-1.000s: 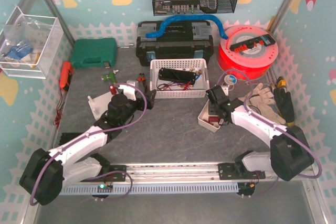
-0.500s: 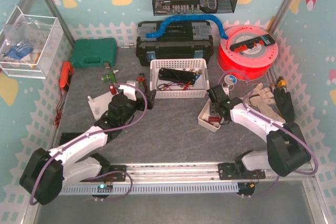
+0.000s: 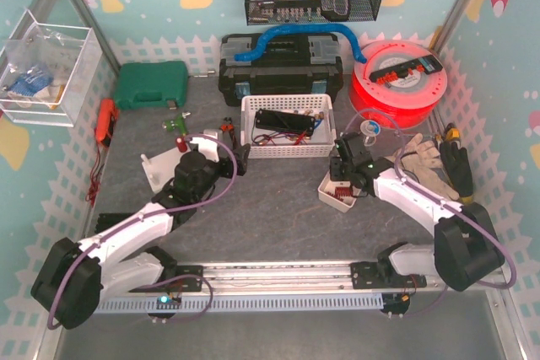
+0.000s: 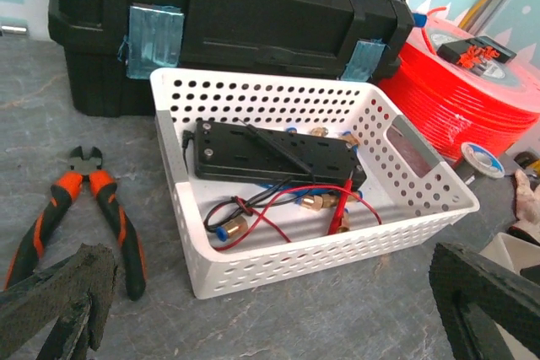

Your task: Install the large spring

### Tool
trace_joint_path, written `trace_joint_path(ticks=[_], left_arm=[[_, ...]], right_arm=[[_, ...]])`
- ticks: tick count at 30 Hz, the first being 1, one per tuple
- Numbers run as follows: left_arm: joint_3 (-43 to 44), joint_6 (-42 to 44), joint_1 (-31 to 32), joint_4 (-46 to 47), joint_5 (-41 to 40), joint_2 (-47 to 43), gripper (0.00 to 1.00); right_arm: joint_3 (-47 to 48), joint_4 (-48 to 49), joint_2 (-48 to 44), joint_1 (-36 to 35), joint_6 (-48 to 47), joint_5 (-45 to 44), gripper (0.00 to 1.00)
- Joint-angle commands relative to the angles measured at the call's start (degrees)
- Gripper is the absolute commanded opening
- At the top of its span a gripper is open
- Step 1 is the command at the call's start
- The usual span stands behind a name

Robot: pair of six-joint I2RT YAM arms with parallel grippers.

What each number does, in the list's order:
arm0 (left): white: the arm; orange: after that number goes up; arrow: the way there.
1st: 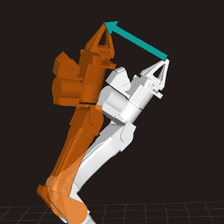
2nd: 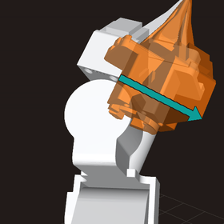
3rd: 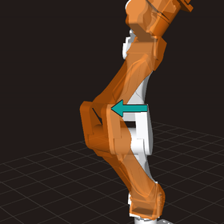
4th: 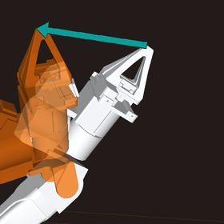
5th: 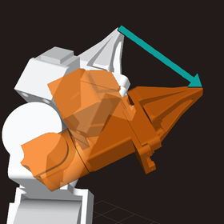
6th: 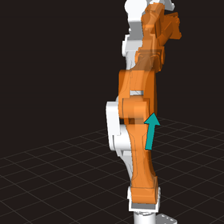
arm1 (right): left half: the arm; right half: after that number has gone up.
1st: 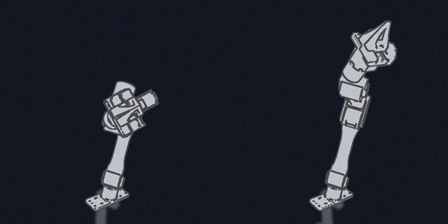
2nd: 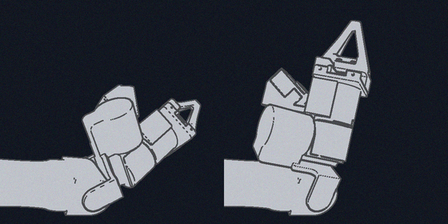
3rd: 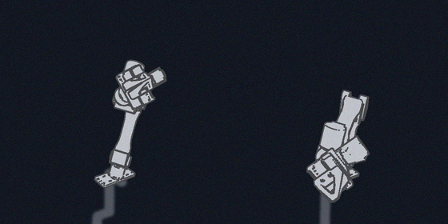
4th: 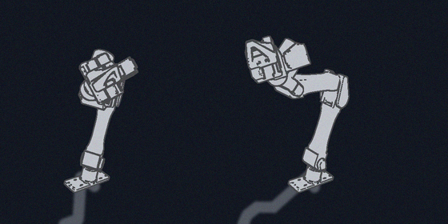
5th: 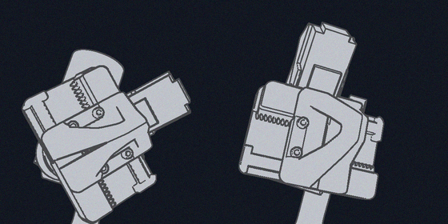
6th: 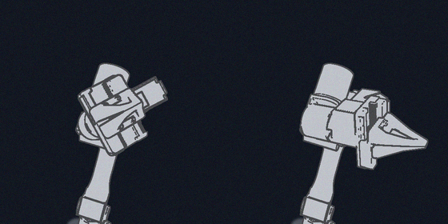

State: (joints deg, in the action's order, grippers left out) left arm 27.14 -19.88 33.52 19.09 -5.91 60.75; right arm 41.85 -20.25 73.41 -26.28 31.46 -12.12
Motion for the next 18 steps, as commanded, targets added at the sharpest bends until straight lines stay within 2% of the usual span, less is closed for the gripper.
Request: trace_joint_path(ticks=[1,5,7,11,18], left_arm=[[0.10,1.07,0.34,-0.03,-1.40,-0.11,0.99],[0.11,1.07,0.45,0.00,-1.39,-0.02,0.99],[0.15,1.07,0.45,-0.03,-1.55,0.10,0.99],[0.18,1.10,0.52,-0.04,-1.37,-0.24,0.99],[-0.07,1.08,0.74,-0.07,-1.81,-0.98,0.99]], right_arm=[[-0.31,0.72,-0.63,0.09,-1.68,0.67,0.46],[2.73,-7.26,0.43,0.17,1.22,-10.17,0.47],[3.90,-10.33,0.74,0.13,2.13,-12.64,0.48],[5.20,-13.39,2.39,0.17,2.67,-12.07,0.49],[5.33,-13.11,6.02,0.16,3.87,-11.17,0.53]])
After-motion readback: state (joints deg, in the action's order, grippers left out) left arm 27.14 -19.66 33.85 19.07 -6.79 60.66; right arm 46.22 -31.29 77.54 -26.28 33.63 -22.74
